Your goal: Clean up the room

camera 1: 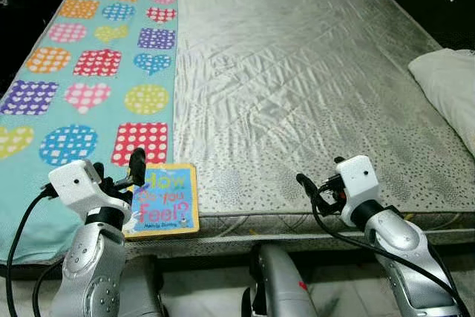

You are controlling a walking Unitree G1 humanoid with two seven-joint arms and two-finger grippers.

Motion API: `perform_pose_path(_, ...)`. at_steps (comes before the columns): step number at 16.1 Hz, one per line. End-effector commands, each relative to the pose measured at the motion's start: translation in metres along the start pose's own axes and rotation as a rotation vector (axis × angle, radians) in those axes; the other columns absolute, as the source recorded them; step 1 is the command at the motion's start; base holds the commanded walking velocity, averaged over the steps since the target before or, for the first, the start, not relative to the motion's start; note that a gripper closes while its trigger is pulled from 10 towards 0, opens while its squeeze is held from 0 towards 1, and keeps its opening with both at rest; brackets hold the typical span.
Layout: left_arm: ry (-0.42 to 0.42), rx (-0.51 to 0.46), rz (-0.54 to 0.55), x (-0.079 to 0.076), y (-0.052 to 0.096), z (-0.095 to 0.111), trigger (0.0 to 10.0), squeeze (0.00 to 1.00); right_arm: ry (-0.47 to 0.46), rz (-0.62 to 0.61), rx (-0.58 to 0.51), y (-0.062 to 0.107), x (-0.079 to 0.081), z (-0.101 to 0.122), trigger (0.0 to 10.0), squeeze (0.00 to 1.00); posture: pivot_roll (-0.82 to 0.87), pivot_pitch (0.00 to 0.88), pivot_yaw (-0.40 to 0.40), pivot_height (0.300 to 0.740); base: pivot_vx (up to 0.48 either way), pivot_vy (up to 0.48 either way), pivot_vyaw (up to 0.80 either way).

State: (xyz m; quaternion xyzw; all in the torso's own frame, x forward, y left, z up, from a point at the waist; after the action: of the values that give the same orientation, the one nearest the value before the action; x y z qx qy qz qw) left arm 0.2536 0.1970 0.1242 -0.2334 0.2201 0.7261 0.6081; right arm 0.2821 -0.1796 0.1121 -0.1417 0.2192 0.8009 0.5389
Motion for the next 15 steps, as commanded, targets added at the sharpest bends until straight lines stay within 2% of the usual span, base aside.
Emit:
perform_pose_path(1, 0.005, 0.006, 0.042, 0.0055, 0.0035, -0.0009, 10.0, 0.0, 0.012, -0.005, 0.007, 0.0015, -0.0034, -0.0016, 10.0, 0.0, -0.12, 0.143, -0.11, 0.585, 0.0, 0.0, 0.0)
perform_pose_path(8, 0.018, 0.015, 0.033, 0.0049, 0.0025, -0.0016, 10.0, 0.0, 0.012, 0.001, 0.003, -0.0017, -0.0032, -0.0001, 10.0, 0.0, -0.12, 0.14, -0.114, 0.585, 0.0, 0.0, 0.0)
perform_pose_path(15, 0.028, 0.014, 0.019, 0.0032, 0.0014, -0.0014, 10.0, 0.0, 0.013, 0.002, 0.008, -0.0015, -0.0031, -0.0007, 10.0, 0.0, -0.12, 0.149, -0.114, 0.585, 0.0, 0.44, 0.0)
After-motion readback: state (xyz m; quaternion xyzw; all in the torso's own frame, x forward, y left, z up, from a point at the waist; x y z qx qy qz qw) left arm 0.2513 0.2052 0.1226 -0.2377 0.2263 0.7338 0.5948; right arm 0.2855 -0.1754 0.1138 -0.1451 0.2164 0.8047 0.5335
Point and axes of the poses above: a point about 5 cm out from each wrist's last joint towards the gripper, its own y axis pointing back from the gripper into the wrist, its own z axis along the axis of the wrist's last joint, x = y × z, the point moved 1 cm from there along -y, pointing out of the wrist towards the gripper, and after that the axes turned 15 degrees about y, right-handed, at the moved point
